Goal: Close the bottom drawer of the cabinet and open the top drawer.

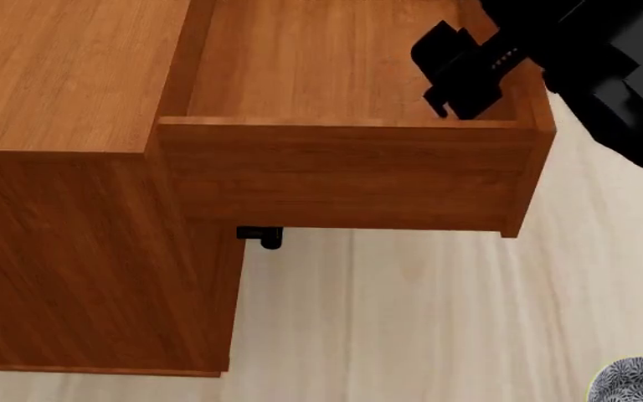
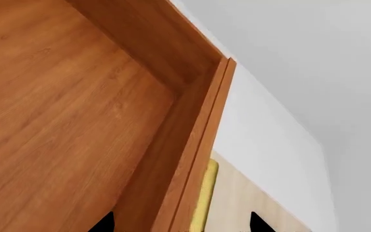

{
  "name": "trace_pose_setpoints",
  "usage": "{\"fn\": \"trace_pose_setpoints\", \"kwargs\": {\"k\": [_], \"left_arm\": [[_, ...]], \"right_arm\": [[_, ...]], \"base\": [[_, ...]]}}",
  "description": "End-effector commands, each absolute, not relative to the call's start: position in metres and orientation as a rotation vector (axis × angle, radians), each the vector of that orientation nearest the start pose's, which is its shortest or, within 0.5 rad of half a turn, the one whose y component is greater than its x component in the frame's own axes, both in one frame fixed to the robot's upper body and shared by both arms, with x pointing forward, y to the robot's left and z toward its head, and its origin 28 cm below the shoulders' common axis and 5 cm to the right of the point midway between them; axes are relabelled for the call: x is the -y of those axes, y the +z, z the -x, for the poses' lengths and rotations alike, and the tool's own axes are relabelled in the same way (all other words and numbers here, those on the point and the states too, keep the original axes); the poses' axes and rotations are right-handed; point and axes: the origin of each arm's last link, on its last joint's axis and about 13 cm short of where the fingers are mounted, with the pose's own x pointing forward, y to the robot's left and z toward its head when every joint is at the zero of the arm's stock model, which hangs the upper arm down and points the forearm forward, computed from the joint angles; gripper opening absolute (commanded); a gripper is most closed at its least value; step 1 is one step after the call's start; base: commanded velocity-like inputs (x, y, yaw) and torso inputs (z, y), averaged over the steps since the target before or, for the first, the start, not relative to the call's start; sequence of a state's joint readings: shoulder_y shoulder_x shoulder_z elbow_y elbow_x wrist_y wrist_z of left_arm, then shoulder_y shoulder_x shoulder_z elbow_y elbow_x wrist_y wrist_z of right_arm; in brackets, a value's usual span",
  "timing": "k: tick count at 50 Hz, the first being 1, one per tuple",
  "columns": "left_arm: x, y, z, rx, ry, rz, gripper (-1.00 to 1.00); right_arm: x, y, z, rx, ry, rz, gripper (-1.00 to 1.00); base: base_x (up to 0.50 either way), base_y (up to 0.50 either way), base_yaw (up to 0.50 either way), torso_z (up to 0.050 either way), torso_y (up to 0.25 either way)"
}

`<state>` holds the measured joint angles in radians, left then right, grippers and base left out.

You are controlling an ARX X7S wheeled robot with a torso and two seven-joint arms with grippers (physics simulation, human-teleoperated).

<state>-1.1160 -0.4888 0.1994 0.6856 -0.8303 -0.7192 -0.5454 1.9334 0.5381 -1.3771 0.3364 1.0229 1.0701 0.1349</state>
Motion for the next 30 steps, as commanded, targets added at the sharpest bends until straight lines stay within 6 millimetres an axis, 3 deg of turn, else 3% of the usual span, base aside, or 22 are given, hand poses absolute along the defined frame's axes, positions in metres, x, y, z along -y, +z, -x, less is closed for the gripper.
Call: {"fn": "trace_pose_setpoints", "kwargs": {"k": [1, 20, 30], "left_arm": [[-0.212, 0.350, -0.229, 0.824, -0.161, 0.005, 1.00], [-0.213, 0.352, -0.229, 0.827, -0.158, 0.001, 1.00], [-0.214, 0.353, -0.227, 0.831, -0.155, 0.003, 1.00]], "right_arm": [[0.165, 0.393, -0.342, -0.213, -0.087, 0.717, 1.00], [0.158, 0.410, -0.348, -0.099, -0.094, 0.675, 1.00], [0.160, 0.418, -0.341, -0.066, -0.103, 0.652, 1.00]], "base": [[0.00, 0.00, 0.00, 0.000, 0.000], [0.00, 0.00, 0.00, 0.000, 0.001], [0.00, 0.00, 0.00, 0.000, 0.000]]}}
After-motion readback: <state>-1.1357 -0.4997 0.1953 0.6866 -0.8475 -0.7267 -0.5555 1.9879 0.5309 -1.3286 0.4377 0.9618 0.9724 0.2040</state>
